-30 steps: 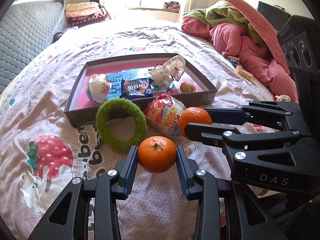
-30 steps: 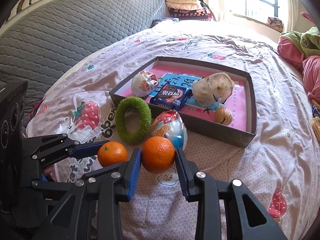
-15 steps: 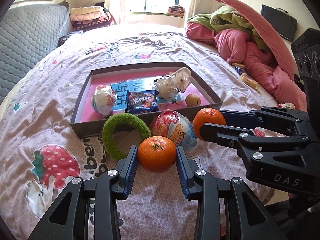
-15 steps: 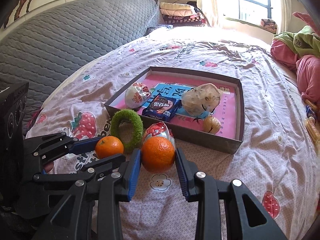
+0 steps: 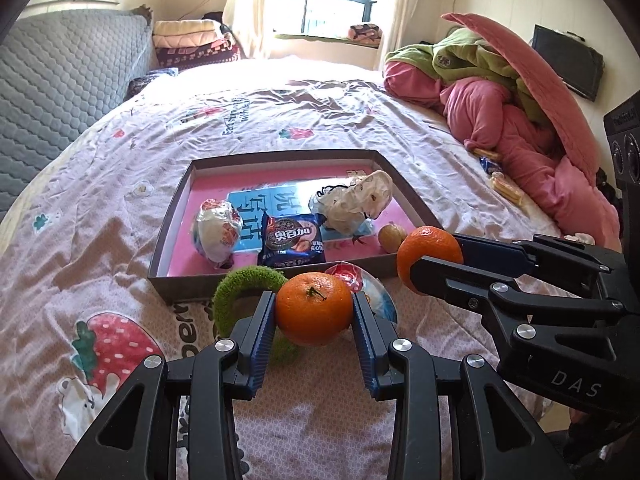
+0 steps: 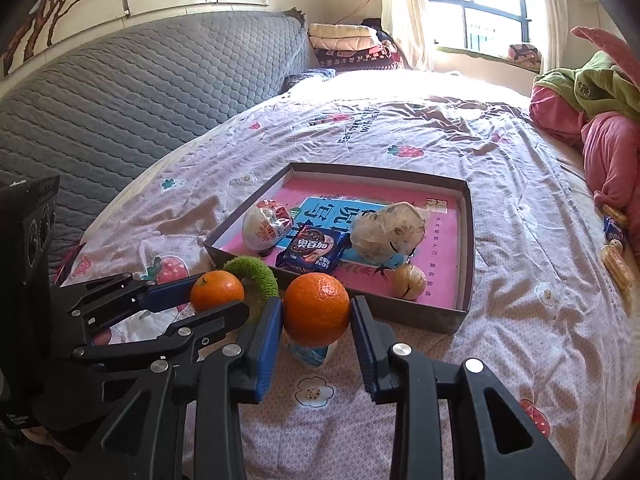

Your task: Organize objects

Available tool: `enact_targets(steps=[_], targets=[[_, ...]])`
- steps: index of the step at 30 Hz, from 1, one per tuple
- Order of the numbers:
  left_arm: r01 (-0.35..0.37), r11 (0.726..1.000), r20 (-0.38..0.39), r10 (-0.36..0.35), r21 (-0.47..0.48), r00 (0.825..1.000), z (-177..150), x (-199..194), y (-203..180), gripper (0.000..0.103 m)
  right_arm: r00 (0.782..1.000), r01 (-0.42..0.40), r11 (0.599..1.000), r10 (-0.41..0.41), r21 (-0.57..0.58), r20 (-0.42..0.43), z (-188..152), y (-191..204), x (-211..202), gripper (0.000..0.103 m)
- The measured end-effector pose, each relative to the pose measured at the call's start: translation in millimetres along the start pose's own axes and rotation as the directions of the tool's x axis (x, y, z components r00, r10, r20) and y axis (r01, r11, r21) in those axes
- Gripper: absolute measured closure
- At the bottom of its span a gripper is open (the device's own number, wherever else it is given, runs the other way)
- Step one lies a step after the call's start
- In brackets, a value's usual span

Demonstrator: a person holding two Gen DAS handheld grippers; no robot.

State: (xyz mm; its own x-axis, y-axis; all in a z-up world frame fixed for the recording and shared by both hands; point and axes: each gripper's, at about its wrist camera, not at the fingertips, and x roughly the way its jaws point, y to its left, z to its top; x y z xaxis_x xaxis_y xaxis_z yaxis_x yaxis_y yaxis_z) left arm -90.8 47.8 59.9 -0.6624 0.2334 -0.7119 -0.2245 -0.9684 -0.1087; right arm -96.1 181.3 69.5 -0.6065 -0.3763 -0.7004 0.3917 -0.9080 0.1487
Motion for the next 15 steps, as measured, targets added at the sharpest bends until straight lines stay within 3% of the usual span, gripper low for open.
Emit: enact_targets(steps=[15], targets=[[-0.044, 0.999, 0.062, 0.044, -0.014, 0.997, 24.9, -9.2, 9.8, 0.065, 0.999, 0.014, 0.999, -0.015, 0.03, 0.048, 10.6, -8.0, -8.6, 0.068]])
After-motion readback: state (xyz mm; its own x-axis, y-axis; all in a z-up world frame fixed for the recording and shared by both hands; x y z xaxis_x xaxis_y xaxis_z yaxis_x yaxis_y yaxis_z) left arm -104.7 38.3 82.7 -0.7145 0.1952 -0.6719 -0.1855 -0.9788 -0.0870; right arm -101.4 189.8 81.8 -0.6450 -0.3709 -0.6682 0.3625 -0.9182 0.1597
